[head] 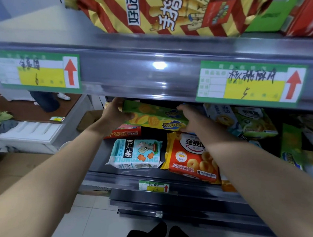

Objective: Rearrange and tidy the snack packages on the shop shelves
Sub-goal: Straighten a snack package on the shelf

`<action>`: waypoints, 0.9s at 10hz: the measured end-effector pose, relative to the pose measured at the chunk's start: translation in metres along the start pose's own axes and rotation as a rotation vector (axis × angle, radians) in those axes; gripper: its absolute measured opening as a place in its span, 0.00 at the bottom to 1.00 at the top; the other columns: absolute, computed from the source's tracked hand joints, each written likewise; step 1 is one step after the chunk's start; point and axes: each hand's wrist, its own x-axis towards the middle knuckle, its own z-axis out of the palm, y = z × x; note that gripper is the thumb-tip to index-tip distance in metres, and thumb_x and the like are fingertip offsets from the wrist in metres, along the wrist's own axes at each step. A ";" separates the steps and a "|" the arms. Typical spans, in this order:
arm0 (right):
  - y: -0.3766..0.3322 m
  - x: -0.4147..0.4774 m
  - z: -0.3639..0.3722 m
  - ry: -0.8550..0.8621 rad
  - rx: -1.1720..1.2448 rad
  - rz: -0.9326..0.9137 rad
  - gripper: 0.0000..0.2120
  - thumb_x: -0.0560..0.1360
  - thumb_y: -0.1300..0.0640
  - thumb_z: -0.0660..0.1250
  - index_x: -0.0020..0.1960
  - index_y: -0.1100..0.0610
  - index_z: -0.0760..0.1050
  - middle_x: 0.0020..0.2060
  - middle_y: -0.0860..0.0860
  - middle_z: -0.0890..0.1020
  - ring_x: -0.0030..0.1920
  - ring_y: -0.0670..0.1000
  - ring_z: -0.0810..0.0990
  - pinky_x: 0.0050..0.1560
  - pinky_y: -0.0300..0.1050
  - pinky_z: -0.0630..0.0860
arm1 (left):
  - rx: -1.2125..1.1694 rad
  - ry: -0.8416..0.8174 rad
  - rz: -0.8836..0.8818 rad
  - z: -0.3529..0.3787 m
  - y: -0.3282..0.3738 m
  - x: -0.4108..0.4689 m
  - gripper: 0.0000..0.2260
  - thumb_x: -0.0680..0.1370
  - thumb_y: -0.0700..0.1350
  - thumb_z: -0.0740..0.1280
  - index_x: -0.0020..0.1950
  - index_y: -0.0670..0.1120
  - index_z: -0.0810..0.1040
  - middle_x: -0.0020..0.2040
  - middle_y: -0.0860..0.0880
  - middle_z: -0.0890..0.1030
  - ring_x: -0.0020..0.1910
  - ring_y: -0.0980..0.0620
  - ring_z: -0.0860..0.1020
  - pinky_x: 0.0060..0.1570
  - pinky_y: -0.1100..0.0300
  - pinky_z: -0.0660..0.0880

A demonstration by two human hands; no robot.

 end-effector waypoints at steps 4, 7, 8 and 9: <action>-0.004 0.014 -0.005 0.108 -0.174 -0.164 0.12 0.78 0.56 0.57 0.61 0.52 0.70 0.40 0.47 0.72 0.37 0.46 0.71 0.37 0.40 0.69 | -0.022 -0.064 -0.046 0.026 0.011 0.004 0.27 0.72 0.35 0.71 0.69 0.41 0.66 0.60 0.44 0.75 0.56 0.45 0.75 0.50 0.57 0.72; 0.020 0.007 -0.001 -0.024 -0.063 -0.079 0.06 0.70 0.48 0.66 0.42 0.50 0.73 0.43 0.50 0.79 0.42 0.53 0.81 0.58 0.57 0.76 | 0.122 -0.033 -0.015 0.010 0.007 0.013 0.24 0.68 0.33 0.73 0.63 0.39 0.73 0.56 0.43 0.78 0.56 0.43 0.76 0.48 0.56 0.75; 0.015 0.021 -0.005 0.060 -0.039 -0.060 0.14 0.69 0.50 0.67 0.50 0.57 0.73 0.50 0.58 0.80 0.51 0.59 0.80 0.56 0.54 0.75 | 0.163 -0.029 -0.018 0.026 0.007 0.008 0.25 0.70 0.34 0.73 0.65 0.39 0.70 0.56 0.42 0.76 0.53 0.46 0.74 0.43 0.60 0.70; 0.013 0.033 -0.015 0.130 -0.067 -0.046 0.18 0.68 0.50 0.68 0.54 0.58 0.73 0.54 0.60 0.80 0.55 0.61 0.79 0.60 0.60 0.74 | 0.142 -0.070 -0.027 0.040 0.004 0.011 0.25 0.72 0.35 0.71 0.67 0.40 0.68 0.59 0.39 0.76 0.50 0.47 0.73 0.42 0.59 0.70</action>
